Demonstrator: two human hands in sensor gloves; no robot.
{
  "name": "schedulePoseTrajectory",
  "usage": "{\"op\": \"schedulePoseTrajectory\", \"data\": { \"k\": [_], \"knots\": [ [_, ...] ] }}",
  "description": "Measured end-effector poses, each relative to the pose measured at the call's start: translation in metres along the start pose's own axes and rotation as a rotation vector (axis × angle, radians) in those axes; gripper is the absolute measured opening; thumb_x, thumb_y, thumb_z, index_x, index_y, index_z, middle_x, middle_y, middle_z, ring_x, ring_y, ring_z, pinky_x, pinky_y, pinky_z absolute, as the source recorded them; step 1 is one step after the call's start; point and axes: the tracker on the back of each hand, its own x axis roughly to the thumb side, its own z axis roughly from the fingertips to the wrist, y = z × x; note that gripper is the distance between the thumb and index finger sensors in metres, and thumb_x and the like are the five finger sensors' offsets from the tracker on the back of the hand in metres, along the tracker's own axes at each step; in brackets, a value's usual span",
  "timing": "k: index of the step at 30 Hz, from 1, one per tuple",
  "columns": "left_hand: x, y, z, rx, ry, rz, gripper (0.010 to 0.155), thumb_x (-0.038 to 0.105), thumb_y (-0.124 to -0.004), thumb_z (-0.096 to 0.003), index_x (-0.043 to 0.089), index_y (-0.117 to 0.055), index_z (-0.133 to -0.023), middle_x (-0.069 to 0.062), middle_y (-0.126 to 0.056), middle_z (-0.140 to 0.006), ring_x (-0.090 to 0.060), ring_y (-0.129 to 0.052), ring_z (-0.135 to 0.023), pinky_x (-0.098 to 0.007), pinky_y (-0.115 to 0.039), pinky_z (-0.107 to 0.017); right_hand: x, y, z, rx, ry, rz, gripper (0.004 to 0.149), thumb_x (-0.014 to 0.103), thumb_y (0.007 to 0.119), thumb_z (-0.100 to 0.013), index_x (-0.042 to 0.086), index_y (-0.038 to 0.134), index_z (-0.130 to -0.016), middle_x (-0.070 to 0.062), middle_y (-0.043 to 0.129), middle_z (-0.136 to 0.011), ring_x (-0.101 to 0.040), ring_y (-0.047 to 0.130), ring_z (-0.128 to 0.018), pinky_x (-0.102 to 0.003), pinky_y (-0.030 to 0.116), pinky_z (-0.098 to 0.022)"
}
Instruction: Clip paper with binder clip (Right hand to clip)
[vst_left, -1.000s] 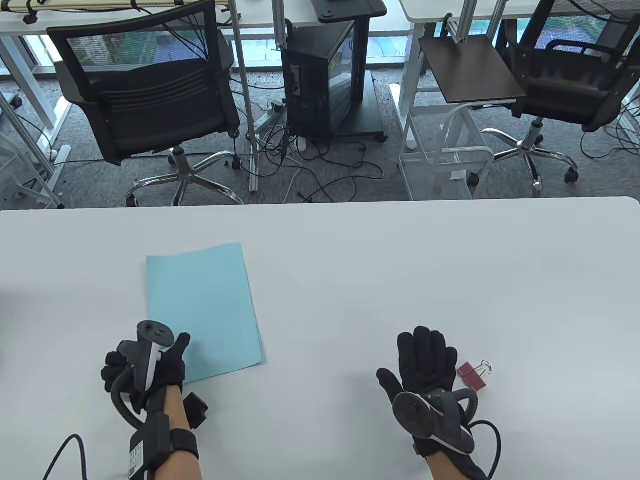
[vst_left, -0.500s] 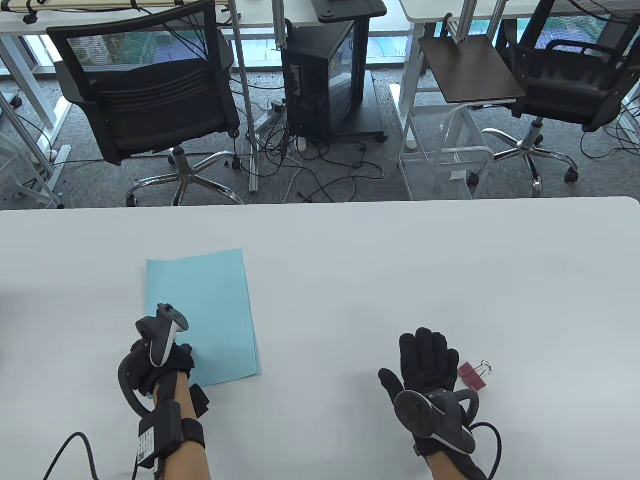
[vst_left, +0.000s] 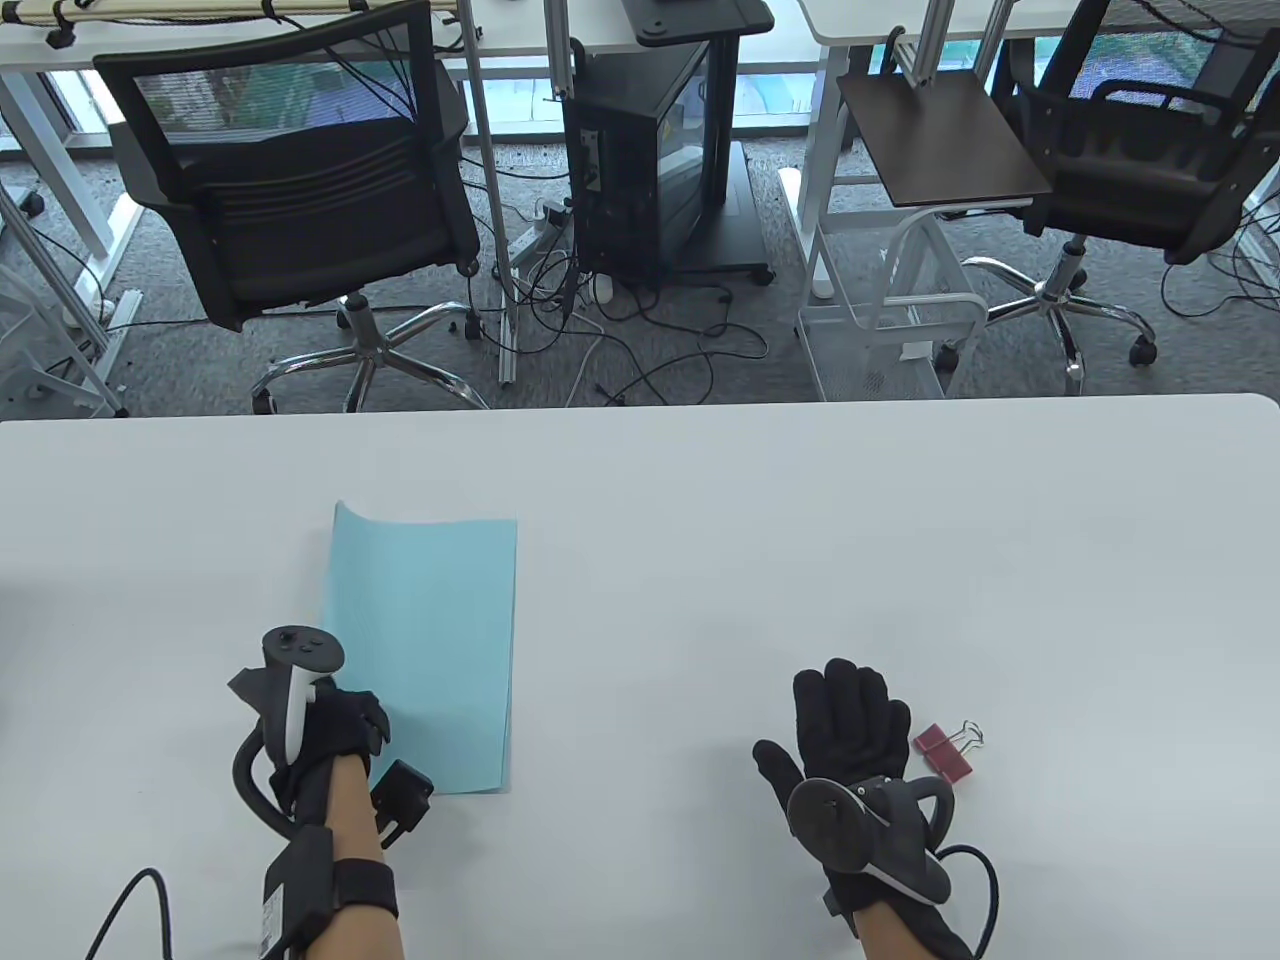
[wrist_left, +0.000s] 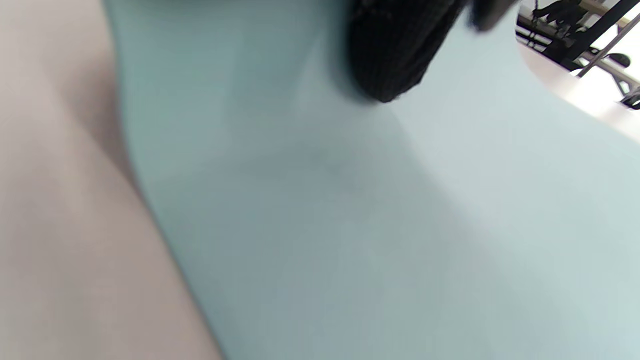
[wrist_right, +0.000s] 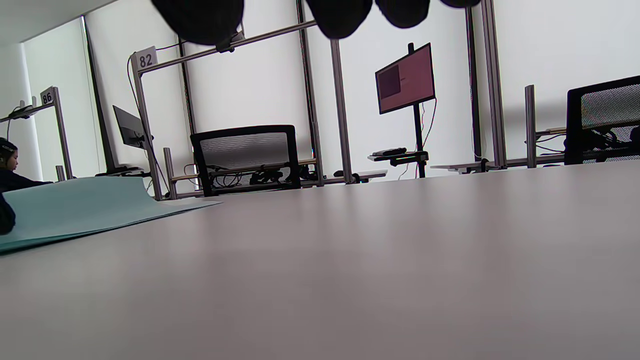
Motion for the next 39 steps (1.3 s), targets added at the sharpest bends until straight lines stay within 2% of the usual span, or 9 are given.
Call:
{"op": "schedulePoseTrajectory", "data": {
  "k": [10,15,19,23,24,26,30,33,39],
  "knots": [
    [0.025,0.011,0.074,0.061,-0.581,0.198,0.045,0.035,-0.075,-0.0603,0.036,-0.055,-0.100,0.009,-0.082,-0.098,-0.020,-0.092,-0.084,-0.043,-0.079,-0.068,-0.003,-0.002,-0.003,-0.010,0.014,-0.151,0.084,0.044,0.059,-0.063,-0.018,0.034,-0.113,-0.052,0.034,-0.110,-0.081,0.036,-0.088,-0.084,0.036,-0.057],
    [0.038,0.000,0.114,-0.157,-0.882,0.520,0.045,0.035,-0.075,-0.0604,0.037,-0.055,-0.100,0.010,-0.082,-0.098,-0.019,-0.092,-0.085,-0.044,-0.078,-0.069,-0.006,-0.013,-0.006,0.003,-0.035,-0.415,0.104,0.054,0.063,-0.058,-0.024,0.017,-0.110,-0.057,0.031,-0.108,-0.083,0.041,-0.087,-0.085,0.045,-0.056],
    [0.049,-0.032,0.129,-0.396,-1.050,0.671,0.045,0.037,-0.075,-0.0599,0.039,-0.055,-0.100,0.013,-0.081,-0.098,-0.018,-0.091,-0.086,-0.044,-0.076,-0.071,-0.010,-0.017,-0.008,0.002,-0.114,-0.978,0.110,0.054,0.063,-0.058,-0.025,0.002,-0.106,-0.059,0.016,-0.106,-0.083,0.025,-0.089,-0.084,0.038,-0.059],
    [0.056,-0.061,0.139,-0.562,-1.125,0.627,0.045,0.037,-0.075,-0.0597,0.041,-0.055,-0.100,0.014,-0.081,-0.100,-0.021,-0.088,-0.091,-0.049,-0.071,-0.074,-0.016,-0.015,-0.007,-0.009,-0.162,-1.276,0.092,0.045,0.070,-0.059,0.003,0.008,-0.112,-0.041,0.013,-0.114,-0.073,0.020,-0.095,-0.080,0.036,-0.064],
    [0.058,-0.065,0.141,-0.559,-1.138,0.556,0.045,0.038,-0.074,-0.0597,0.041,-0.055,-0.101,0.014,-0.080,-0.100,-0.023,-0.086,-0.093,-0.050,-0.070,-0.075,-0.020,-0.016,-0.006,-0.035,-0.133,-1.261,0.078,0.038,0.072,-0.059,0.012,0.022,-0.113,-0.031,0.033,-0.117,-0.064,0.039,-0.101,-0.075,0.047,-0.066],
    [0.058,-0.064,0.143,-0.537,-1.142,0.433,0.055,0.047,-0.074,-0.0582,0.036,-0.051,-0.106,0.010,-0.076,-0.106,-0.029,-0.081,-0.100,-0.054,-0.064,-0.077,-0.025,-0.020,-0.005,-0.106,-0.127,-1.222,0.045,0.025,0.072,-0.060,0.020,0.058,-0.103,-0.007,0.084,-0.096,-0.031,0.093,-0.078,-0.052,0.079,-0.056],
    [0.052,-0.049,0.148,-0.351,-1.136,0.432,0.074,0.058,-0.070,-0.0570,0.027,-0.039,-0.117,0.005,-0.068,-0.116,-0.032,-0.077,-0.104,-0.064,-0.062,-0.076,-0.026,-0.032,-0.003,-0.151,-0.159,-1.143,0.042,0.023,0.073,-0.059,0.022,0.064,-0.100,-0.008,0.087,-0.091,-0.026,0.098,-0.067,-0.048,0.083,-0.050],
    [0.051,-0.036,0.153,-0.255,-1.159,0.502,0.050,0.048,-0.073,-0.0586,0.034,-0.061,-0.105,0.014,-0.088,-0.092,-0.018,-0.094,-0.082,-0.052,-0.074,-0.071,-0.018,-0.039,-0.002,-0.127,-0.229,-0.918,0.041,0.023,0.074,-0.058,0.024,0.066,-0.098,-0.006,0.088,-0.091,-0.027,0.098,-0.067,-0.049,0.082,-0.051],
    [0.049,-0.018,0.178,-0.010,-1.223,0.486,0.042,0.043,-0.069,-0.0617,0.038,-0.062,-0.103,0.013,-0.086,-0.098,-0.017,-0.097,-0.081,-0.042,-0.080,-0.067,0.000,-0.060,0.006,-0.282,-0.264,-0.848,0.045,0.025,0.074,-0.059,0.020,0.063,-0.101,-0.008,0.085,-0.095,-0.032,0.095,-0.075,-0.052,0.080,-0.055]
  ]
}}
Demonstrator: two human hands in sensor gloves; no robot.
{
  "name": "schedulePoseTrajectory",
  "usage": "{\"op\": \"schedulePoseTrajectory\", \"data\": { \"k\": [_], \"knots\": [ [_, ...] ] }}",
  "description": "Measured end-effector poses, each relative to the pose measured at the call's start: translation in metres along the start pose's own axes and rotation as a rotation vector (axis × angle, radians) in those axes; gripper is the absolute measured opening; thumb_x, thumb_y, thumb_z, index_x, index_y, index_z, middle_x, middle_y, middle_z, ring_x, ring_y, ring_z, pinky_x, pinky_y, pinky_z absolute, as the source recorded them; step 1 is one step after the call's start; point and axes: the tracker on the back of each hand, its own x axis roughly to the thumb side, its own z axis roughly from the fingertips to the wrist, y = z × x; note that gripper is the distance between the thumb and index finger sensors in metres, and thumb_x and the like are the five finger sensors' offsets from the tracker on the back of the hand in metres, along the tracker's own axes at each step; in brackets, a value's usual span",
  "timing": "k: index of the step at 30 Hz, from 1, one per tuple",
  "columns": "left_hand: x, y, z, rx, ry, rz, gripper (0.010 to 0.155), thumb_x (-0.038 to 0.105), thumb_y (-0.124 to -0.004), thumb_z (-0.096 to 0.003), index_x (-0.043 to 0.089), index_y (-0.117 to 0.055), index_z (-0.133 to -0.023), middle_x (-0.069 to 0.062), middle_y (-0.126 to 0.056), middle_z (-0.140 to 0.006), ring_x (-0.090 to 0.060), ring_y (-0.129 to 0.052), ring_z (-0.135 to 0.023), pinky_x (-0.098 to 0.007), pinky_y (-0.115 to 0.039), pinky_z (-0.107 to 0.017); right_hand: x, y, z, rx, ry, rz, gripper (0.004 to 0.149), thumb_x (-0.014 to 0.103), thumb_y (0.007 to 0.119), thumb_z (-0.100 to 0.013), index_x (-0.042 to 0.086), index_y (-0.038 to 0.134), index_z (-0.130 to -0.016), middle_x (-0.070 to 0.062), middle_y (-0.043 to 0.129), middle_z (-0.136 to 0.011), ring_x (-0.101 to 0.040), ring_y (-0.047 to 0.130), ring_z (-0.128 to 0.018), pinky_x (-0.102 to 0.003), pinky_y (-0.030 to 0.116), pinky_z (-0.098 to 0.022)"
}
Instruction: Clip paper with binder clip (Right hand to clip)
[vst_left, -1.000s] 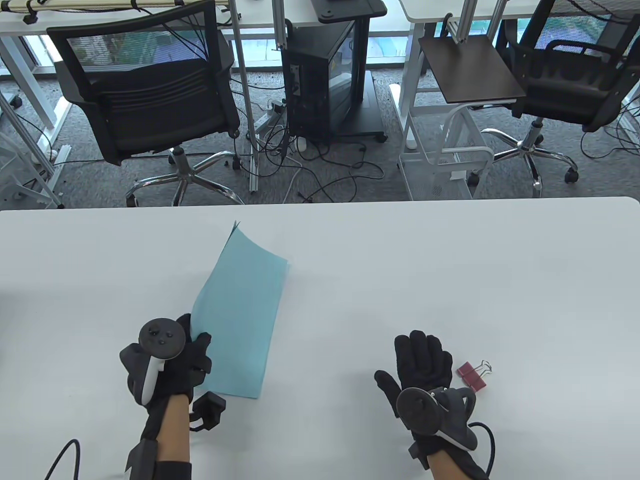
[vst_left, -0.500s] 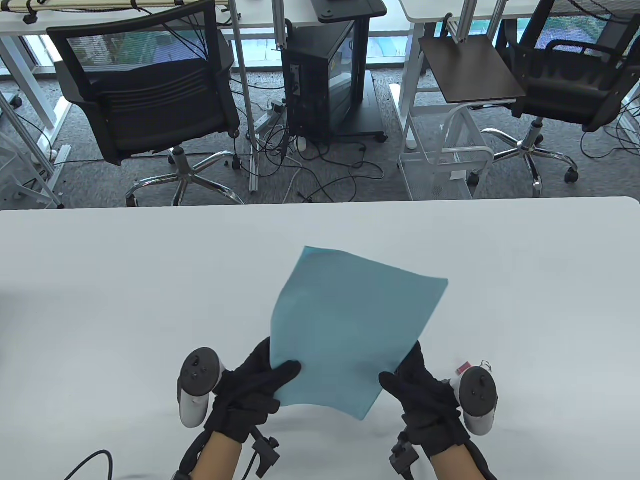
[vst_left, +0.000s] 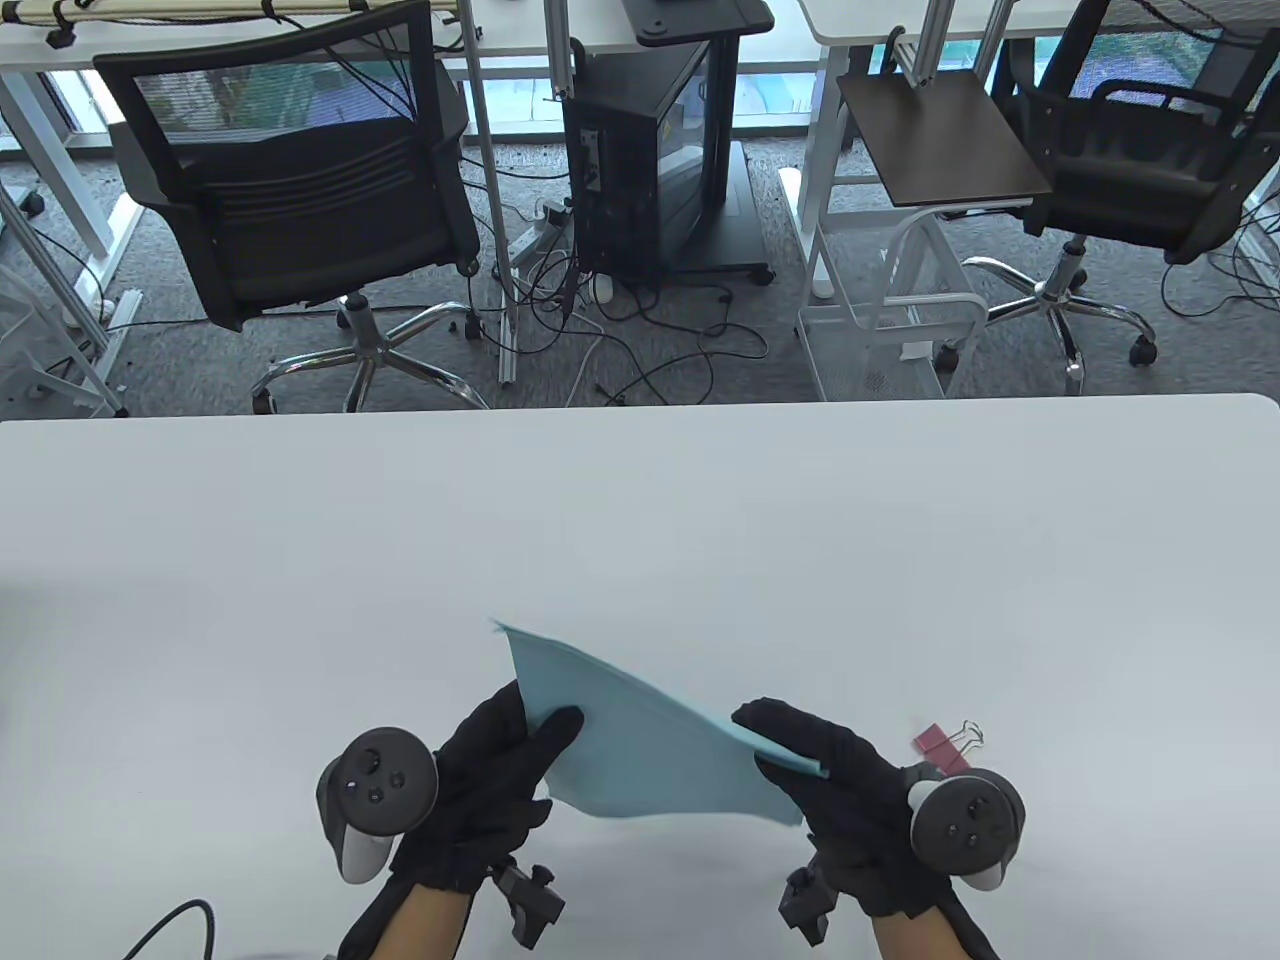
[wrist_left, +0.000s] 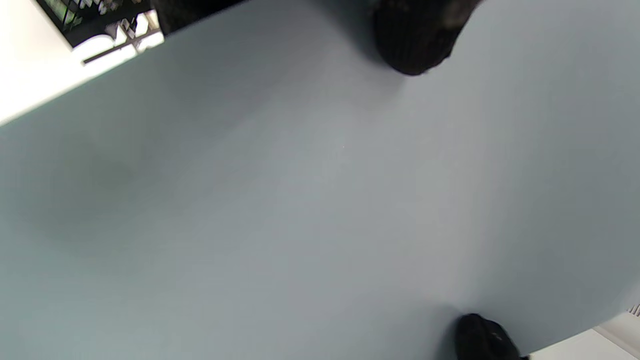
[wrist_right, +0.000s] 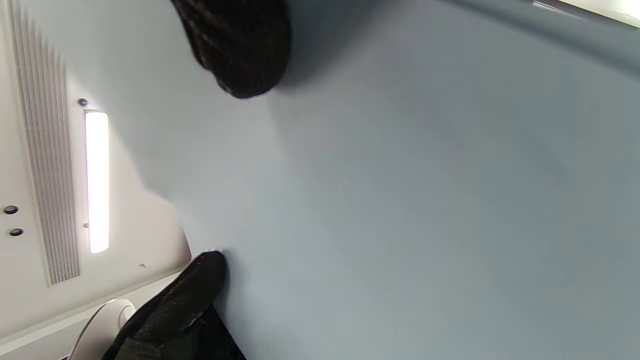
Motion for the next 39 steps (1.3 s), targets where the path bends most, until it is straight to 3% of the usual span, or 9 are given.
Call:
{"op": "schedulePoseTrajectory", "data": {
  "k": [3,6,8,13,16,18,26,32,39],
  "knots": [
    [-0.008,-0.015,0.000,-0.003,-0.008,-0.126,0.044,0.041,-0.068,-0.0617,0.039,-0.059,-0.104,0.012,-0.084,-0.101,-0.016,-0.095,-0.084,-0.041,-0.080,-0.068,-0.012,0.008,0.002,0.029,0.066,0.139,0.049,0.025,0.075,-0.057,0.019,0.058,-0.104,-0.008,0.082,-0.098,-0.029,0.093,-0.079,-0.049,0.080,-0.058],
    [-0.054,-0.044,0.006,-0.133,0.201,-0.143,0.043,0.039,-0.067,-0.0620,0.037,-0.060,-0.104,0.010,-0.085,-0.100,-0.016,-0.097,-0.082,-0.040,-0.082,-0.066,-0.050,0.025,0.015,0.177,0.278,0.150,0.050,0.022,0.075,-0.058,0.016,0.057,-0.104,-0.015,0.080,-0.098,-0.033,0.092,-0.080,-0.051,0.080,-0.056],
    [-0.052,-0.045,0.004,-0.114,0.217,-0.054,0.042,0.038,-0.068,-0.0621,0.034,-0.062,-0.104,0.007,-0.087,-0.099,-0.019,-0.097,-0.082,-0.042,-0.081,-0.066,-0.047,0.021,0.012,0.101,0.259,0.093,0.044,0.018,0.076,-0.057,0.016,0.068,-0.099,-0.014,0.085,-0.095,-0.035,0.093,-0.078,-0.053,0.080,-0.055],
    [-0.027,-0.032,0.002,-0.048,0.100,-0.097,0.042,0.039,-0.067,-0.0622,0.036,-0.061,-0.104,0.010,-0.085,-0.101,-0.018,-0.096,-0.084,-0.041,-0.080,-0.067,-0.019,0.009,0.003,0.047,0.124,0.171,0.045,0.021,0.075,-0.057,0.017,0.065,-0.101,-0.011,0.086,-0.094,-0.030,0.095,-0.075,-0.048,0.083,-0.054],
    [-0.067,-0.060,0.012,-0.193,0.303,-0.132,0.043,0.041,-0.064,-0.0628,0.034,-0.060,-0.105,0.008,-0.084,-0.102,-0.021,-0.096,-0.084,-0.044,-0.079,-0.067,-0.056,0.029,0.016,0.222,0.326,0.189,0.049,0.020,0.075,-0.057,0.015,0.058,-0.103,-0.012,0.085,-0.094,-0.029,0.097,-0.074,-0.047,0.085,-0.051],
    [-0.075,-0.067,0.012,-0.248,0.331,-0.051,0.046,0.045,-0.058,-0.0635,0.036,-0.054,-0.108,0.004,-0.080,-0.107,-0.026,-0.090,-0.091,-0.048,-0.075,-0.069,-0.056,0.025,0.012,0.142,0.337,0.107,0.047,0.018,0.076,-0.056,0.012,0.064,-0.102,-0.015,0.088,-0.091,-0.032,0.097,-0.073,-0.049,0.084,-0.051],
    [-0.046,-0.034,-0.001,-0.091,0.202,-0.218,0.042,0.037,-0.060,-0.0637,0.027,-0.063,-0.104,0.007,-0.088,-0.091,-0.022,-0.095,-0.078,-0.044,-0.079,-0.066,-0.046,0.010,0.007,0.116,0.298,0.096,0.049,0.022,0.076,-0.057,0.006,0.066,-0.102,-0.015,0.088,-0.091,-0.033,0.097,-0.073,-0.049,0.083,-0.052],
    [-0.019,0.012,-0.002,-0.009,0.063,-0.342,0.042,0.044,-0.061,-0.0631,0.030,-0.066,-0.103,0.011,-0.089,-0.089,-0.020,-0.095,-0.079,-0.042,-0.079,-0.067,-0.039,-0.011,0.008,-0.032,0.285,0.197,0.067,0.028,0.076,-0.057,-0.006,0.053,-0.109,-0.030,0.073,-0.102,-0.049,0.083,-0.084,-0.061,0.072,-0.057],
    [0.005,0.042,0.002,0.021,0.004,-0.496,0.042,0.044,-0.065,-0.0619,0.031,-0.071,-0.101,0.010,-0.092,-0.088,-0.021,-0.097,-0.077,-0.043,-0.079,-0.066,-0.030,-0.022,0.008,-0.066,0.251,0.244,0.081,0.032,0.076,-0.057,-0.013,0.037,-0.113,-0.040,0.053,-0.109,-0.061,0.064,-0.091,-0.069,0.060,-0.061]
  ]
}}
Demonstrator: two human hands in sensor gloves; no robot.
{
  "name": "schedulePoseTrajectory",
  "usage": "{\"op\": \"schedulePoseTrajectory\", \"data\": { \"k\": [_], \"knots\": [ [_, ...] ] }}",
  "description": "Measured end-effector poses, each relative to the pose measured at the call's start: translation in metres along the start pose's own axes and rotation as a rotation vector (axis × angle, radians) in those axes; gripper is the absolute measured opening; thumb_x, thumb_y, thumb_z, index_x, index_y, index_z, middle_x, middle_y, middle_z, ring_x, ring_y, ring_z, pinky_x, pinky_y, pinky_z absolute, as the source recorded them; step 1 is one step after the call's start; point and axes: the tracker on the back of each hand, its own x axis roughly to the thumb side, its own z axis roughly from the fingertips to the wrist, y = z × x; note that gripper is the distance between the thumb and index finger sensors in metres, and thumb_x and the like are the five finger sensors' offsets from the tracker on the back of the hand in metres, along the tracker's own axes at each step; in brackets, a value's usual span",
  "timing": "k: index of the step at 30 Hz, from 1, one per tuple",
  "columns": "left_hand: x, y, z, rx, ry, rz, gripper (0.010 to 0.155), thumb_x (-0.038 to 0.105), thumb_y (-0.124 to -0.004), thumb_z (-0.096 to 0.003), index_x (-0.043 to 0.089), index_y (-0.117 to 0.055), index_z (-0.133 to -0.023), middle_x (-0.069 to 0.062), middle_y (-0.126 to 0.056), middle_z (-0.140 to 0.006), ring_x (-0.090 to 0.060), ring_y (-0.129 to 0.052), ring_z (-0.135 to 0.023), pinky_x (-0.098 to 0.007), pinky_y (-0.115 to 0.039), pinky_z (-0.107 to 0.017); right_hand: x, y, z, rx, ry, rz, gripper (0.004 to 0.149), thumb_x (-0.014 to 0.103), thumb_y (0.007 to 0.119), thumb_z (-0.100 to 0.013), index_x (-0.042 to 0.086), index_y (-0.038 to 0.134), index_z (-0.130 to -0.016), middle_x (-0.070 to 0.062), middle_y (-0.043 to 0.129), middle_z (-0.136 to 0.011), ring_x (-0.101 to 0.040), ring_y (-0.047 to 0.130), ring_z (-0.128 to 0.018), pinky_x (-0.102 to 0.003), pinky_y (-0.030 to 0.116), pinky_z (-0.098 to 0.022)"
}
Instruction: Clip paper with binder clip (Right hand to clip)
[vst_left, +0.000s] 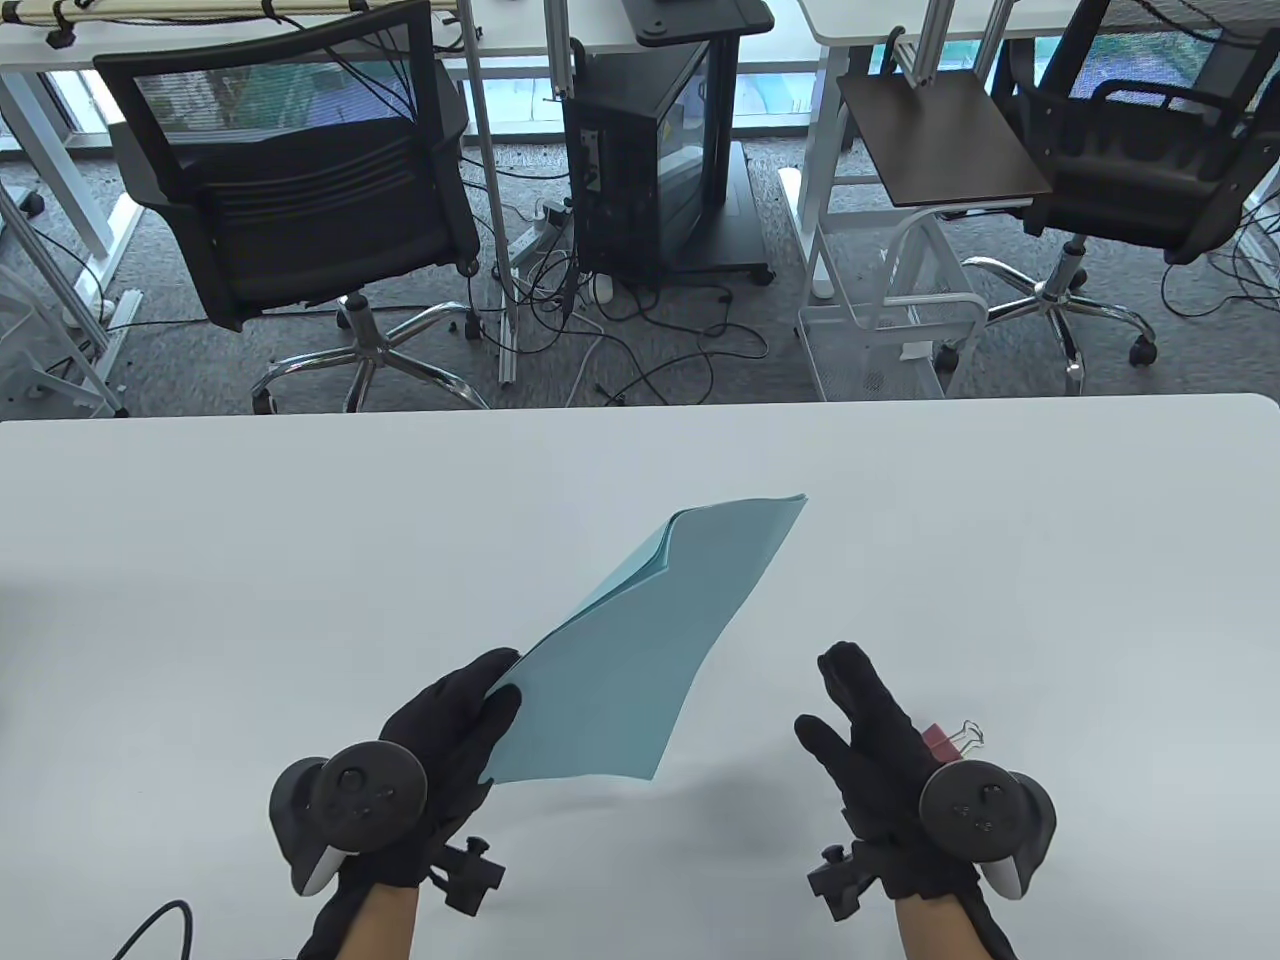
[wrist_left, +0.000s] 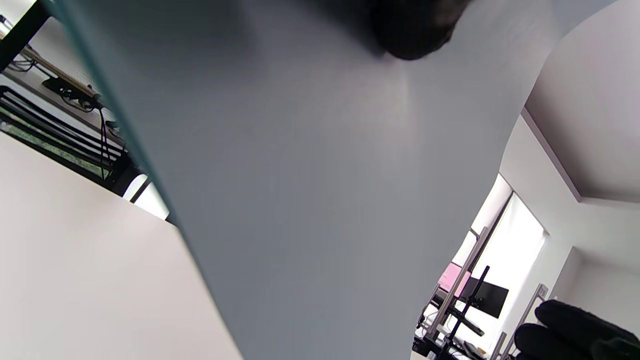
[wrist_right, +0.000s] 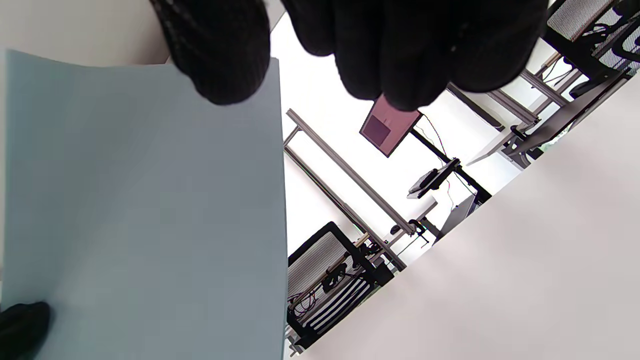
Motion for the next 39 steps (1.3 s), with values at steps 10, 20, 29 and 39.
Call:
{"op": "schedulePoseTrajectory", "data": {
  "k": [10,20,29,39],
  "knots": [
    [0.036,0.012,0.001,-0.172,-0.165,-0.412,0.041,0.049,-0.070,-0.0569,0.041,-0.076,-0.097,0.017,-0.094,-0.088,-0.018,-0.098,-0.080,-0.045,-0.079,-0.069,0.014,-0.010,0.000,0.036,-0.108,0.099,0.107,0.041,0.077,-0.055,-0.019,0.007,-0.109,-0.052,0.007,-0.106,-0.076,0.013,-0.089,-0.079,0.027,-0.061],
    [0.045,-0.004,0.001,-0.187,-0.188,-0.401,0.044,0.053,-0.069,-0.0557,0.043,-0.072,-0.098,0.019,-0.091,-0.092,-0.017,-0.095,-0.087,-0.047,-0.075,-0.072,0.014,0.000,-0.002,0.203,-0.225,-0.032,0.040,0.032,0.078,-0.055,0.023,0.080,-0.094,-0.007,0.096,-0.085,-0.034,0.097,-0.073,-0.052,0.081,-0.054],
    [-0.053,-0.034,-0.001,-0.282,0.134,0.751,0.104,0.065,-0.073,-0.0493,0.012,-0.017,-0.120,-0.016,-0.038,-0.129,-0.052,-0.052,-0.114,-0.069,-0.047,-0.079,-0.009,-0.009,-0.003,0.102,-0.114,-0.332,0.040,0.031,0.076,-0.057,0.019,0.079,-0.095,-0.005,0.097,-0.082,-0.030,0.100,-0.066,-0.048,0.084,-0.050],
    [-0.029,-0.050,-0.003,-0.114,0.100,0.597,0.041,0.042,-0.068,-0.0620,0.037,-0.065,-0.103,0.012,-0.084,-0.101,-0.018,-0.094,-0.086,-0.044,-0.077,-0.070,0.000,0.006,0.000,0.022,-0.116,-0.164,0.045,0.028,0.075,-0.057,0.014,0.074,-0.100,-0.011,0.092,-0.089,-0.032,0.098,-0.070,-0.049,0.083,-0.053]
  ]
}}
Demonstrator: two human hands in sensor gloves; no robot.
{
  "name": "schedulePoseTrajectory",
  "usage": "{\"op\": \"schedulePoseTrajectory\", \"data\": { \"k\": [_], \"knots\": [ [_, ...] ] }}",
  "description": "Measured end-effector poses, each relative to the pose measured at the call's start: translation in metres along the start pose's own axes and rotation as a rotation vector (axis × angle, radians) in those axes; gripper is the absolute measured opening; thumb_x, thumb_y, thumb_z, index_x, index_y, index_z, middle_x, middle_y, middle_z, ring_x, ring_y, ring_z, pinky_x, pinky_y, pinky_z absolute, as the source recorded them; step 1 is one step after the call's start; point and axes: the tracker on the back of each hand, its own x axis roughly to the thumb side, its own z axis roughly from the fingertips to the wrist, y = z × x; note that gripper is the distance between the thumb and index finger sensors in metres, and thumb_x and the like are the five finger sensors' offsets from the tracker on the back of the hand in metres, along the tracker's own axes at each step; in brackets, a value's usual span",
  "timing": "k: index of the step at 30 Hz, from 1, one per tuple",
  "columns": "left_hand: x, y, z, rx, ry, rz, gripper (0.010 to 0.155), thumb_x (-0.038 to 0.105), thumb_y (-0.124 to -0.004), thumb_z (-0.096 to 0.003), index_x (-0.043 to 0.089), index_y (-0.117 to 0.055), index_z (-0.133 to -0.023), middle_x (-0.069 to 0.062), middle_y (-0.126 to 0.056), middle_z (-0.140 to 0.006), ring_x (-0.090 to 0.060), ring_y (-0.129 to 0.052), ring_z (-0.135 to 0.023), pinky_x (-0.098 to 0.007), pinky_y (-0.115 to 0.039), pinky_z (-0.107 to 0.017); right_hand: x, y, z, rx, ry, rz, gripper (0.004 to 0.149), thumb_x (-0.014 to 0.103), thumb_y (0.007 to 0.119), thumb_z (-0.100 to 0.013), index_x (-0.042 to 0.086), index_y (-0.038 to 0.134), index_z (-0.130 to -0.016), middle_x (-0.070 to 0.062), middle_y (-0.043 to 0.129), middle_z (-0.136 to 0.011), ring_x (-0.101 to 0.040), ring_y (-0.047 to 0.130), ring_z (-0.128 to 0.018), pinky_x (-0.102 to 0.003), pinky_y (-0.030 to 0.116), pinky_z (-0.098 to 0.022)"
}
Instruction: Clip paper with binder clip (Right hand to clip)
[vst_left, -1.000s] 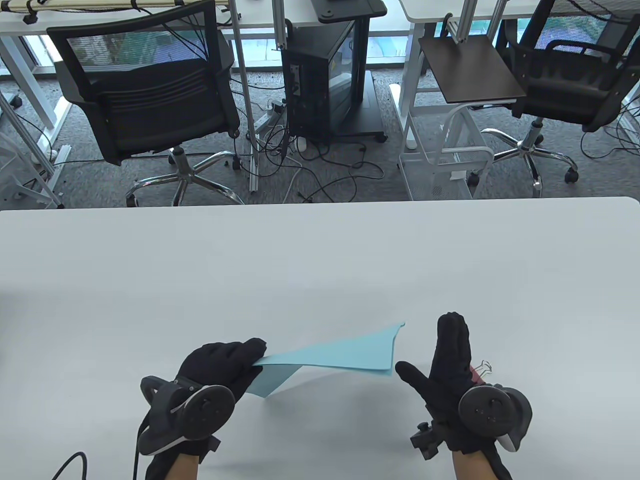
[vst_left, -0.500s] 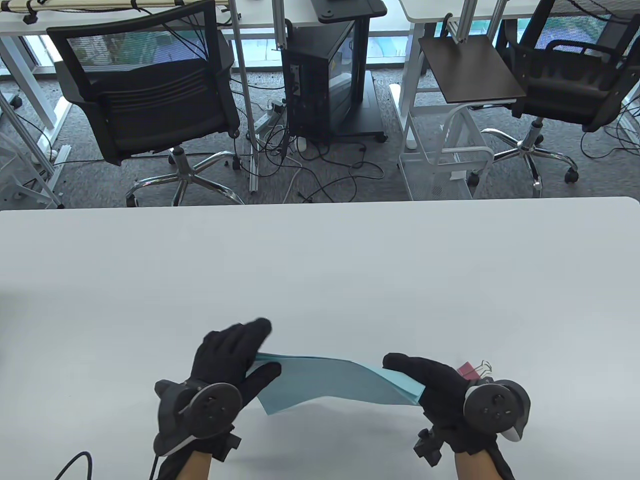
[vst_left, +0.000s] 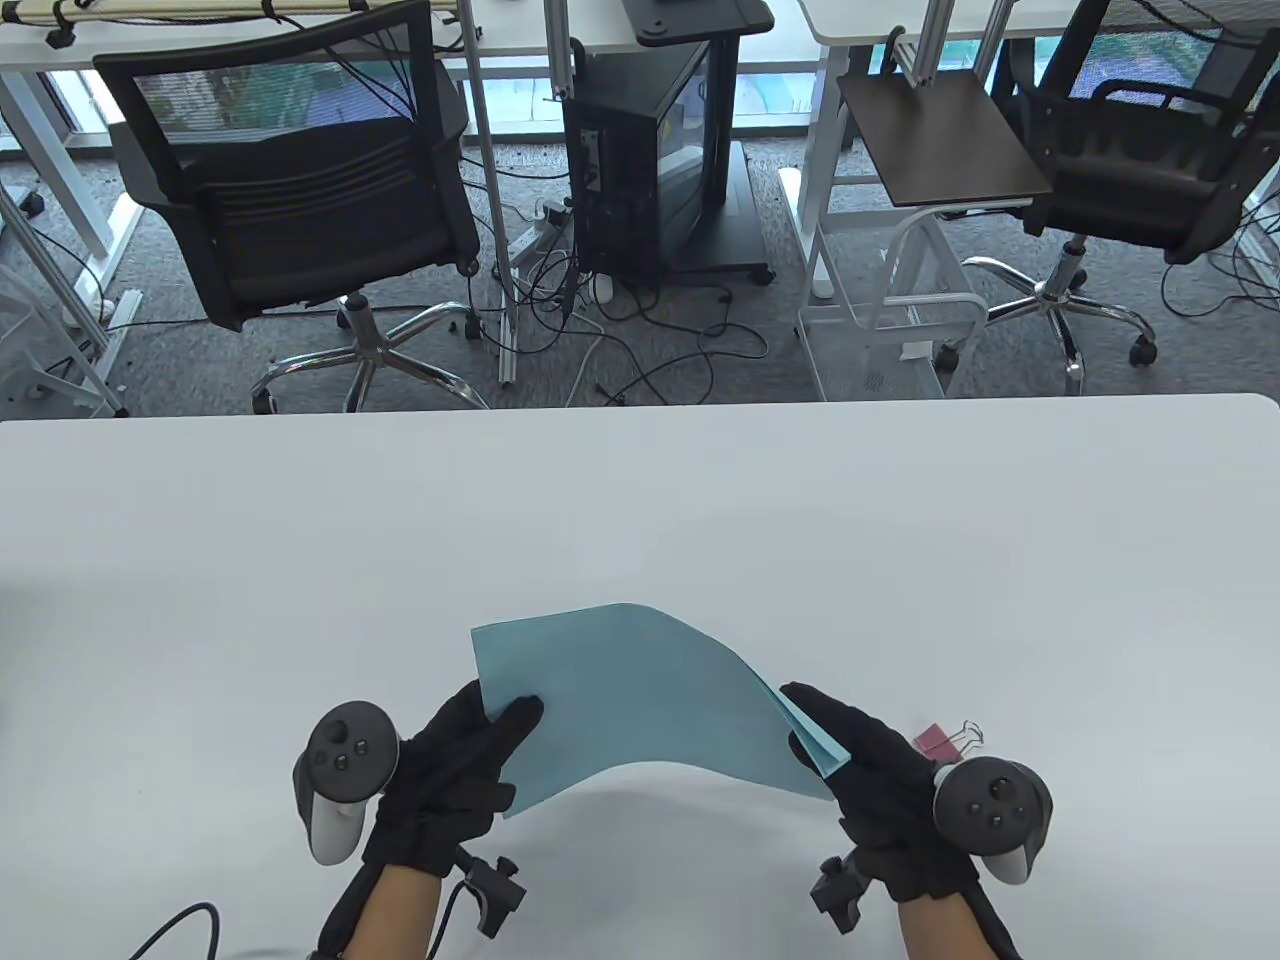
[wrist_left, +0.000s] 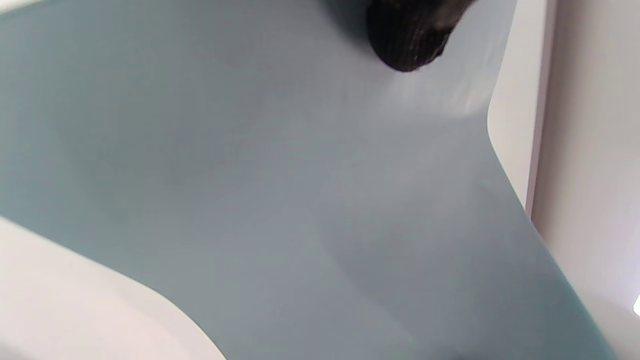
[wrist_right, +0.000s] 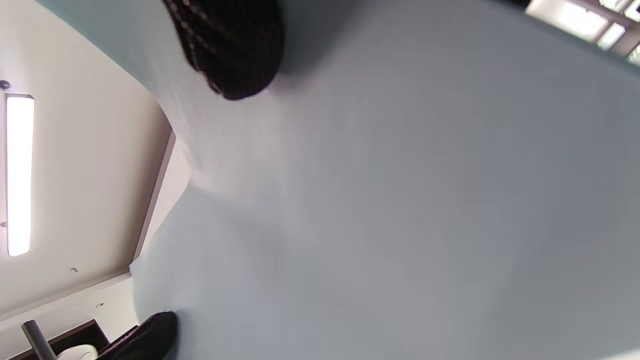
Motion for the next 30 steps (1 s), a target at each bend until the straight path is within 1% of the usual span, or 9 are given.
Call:
{"op": "schedulePoseTrajectory", "data": {
  "k": [2,4,8,14,18,22,26,28,30],
  "knots": [
    [0.009,-0.003,0.002,0.067,-0.068,-0.046,0.041,0.043,-0.067,-0.0616,0.040,-0.063,-0.102,0.014,-0.082,-0.103,-0.017,-0.091,-0.089,-0.044,-0.075,-0.072,0.007,-0.002,0.000,-0.024,-0.041,0.026,0.045,0.028,0.075,-0.057,0.017,0.071,-0.101,-0.009,0.090,-0.092,-0.030,0.096,-0.075,-0.049,0.082,-0.056],
    [0.001,-0.012,0.003,0.054,-0.057,-0.020,0.041,0.042,-0.066,-0.0616,0.044,-0.060,-0.102,0.017,-0.077,-0.106,-0.017,-0.087,-0.095,-0.047,-0.072,-0.074,-0.002,0.002,0.002,-0.004,0.012,0.034,0.045,0.028,0.075,-0.057,0.020,0.070,-0.101,-0.008,0.087,-0.095,-0.030,0.094,-0.079,-0.050,0.080,-0.058],
    [-0.044,-0.038,0.004,-0.065,0.178,0.037,0.042,0.039,-0.067,-0.0617,0.042,-0.061,-0.103,0.014,-0.077,-0.108,-0.023,-0.088,-0.095,-0.050,-0.071,-0.073,-0.043,0.022,0.012,0.187,0.213,0.108,0.044,0.025,0.076,-0.057,0.018,0.072,-0.100,-0.012,0.086,-0.096,-0.034,0.093,-0.079,-0.052,0.080,-0.057],
    [-0.019,-0.020,0.001,-0.008,0.034,0.042,0.041,0.039,-0.067,-0.0615,0.045,-0.062,-0.102,0.016,-0.077,-0.108,-0.021,-0.086,-0.097,-0.049,-0.071,-0.075,-0.024,0.007,0.002,0.074,0.123,0.071,0.042,0.025,0.077,-0.056,0.019,0.074,-0.099,-0.010,0.088,-0.095,-0.033,0.094,-0.079,-0.052,0.079,-0.057],
    [-0.051,-0.042,0.008,-0.040,0.280,-0.023,0.041,0.040,-0.066,-0.0621,0.040,-0.062,-0.103,0.013,-0.079,-0.107,-0.021,-0.086,-0.096,-0.050,-0.071,-0.073,-0.054,0.020,0.012,0.190,0.289,0.154,0.042,0.026,0.074,-0.059,0.019,0.072,-0.100,-0.015,0.086,-0.096,-0.036,0.092,-0.079,-0.054,0.078,-0.057],
    [-0.032,-0.028,-0.001,-0.053,0.186,0.055,0.042,0.042,-0.067,-0.0619,0.037,-0.065,-0.103,0.011,-0.084,-0.102,-0.020,-0.092,-0.088,-0.045,-0.076,-0.070,-0.039,0.004,0.005,0.058,0.214,0.013,0.044,0.031,0.073,-0.058,0.016,0.075,-0.099,-0.013,0.088,-0.095,-0.037,0.094,-0.076,-0.053,0.079,-0.054],
    [-0.018,-0.007,0.003,0.054,0.144,-0.001,0.046,0.044,-0.064,-0.0628,0.031,-0.063,-0.107,0.007,-0.081,-0.105,-0.023,-0.088,-0.092,-0.047,-0.072,-0.072,-0.024,-0.007,-0.001,0.073,0.146,-0.053,0.042,0.029,0.075,-0.057,0.014,0.079,-0.096,-0.010,0.096,-0.084,-0.031,0.101,-0.062,-0.048,0.085,-0.045],
    [-0.012,0.002,0.006,0.128,0.135,-0.053,0.056,0.047,-0.062,-0.0634,0.026,-0.050,-0.114,0.000,-0.068,-0.115,-0.029,-0.077,-0.102,-0.051,-0.064,-0.077,-0.018,-0.010,-0.002,0.099,0.123,-0.026,0.042,0.028,0.075,-0.057,0.012,0.080,-0.096,-0.010,0.097,-0.081,-0.030,0.102,-0.058,-0.047,0.086,-0.043],
    [-0.003,0.009,0.008,0.178,0.068,-0.080,0.078,0.052,-0.059,-0.0624,0.016,-0.017,-0.118,-0.010,-0.035,-0.125,-0.037,-0.052,-0.113,-0.054,-0.052,-0.081,-0.012,-0.011,-0.003,0.150,0.108,0.028,0.042,0.027,0.076,-0.057,0.012,0.081,-0.095,-0.011,0.098,-0.080,-0.030,0.102,-0.057,-0.048,0.085,-0.042]
  ]
}}
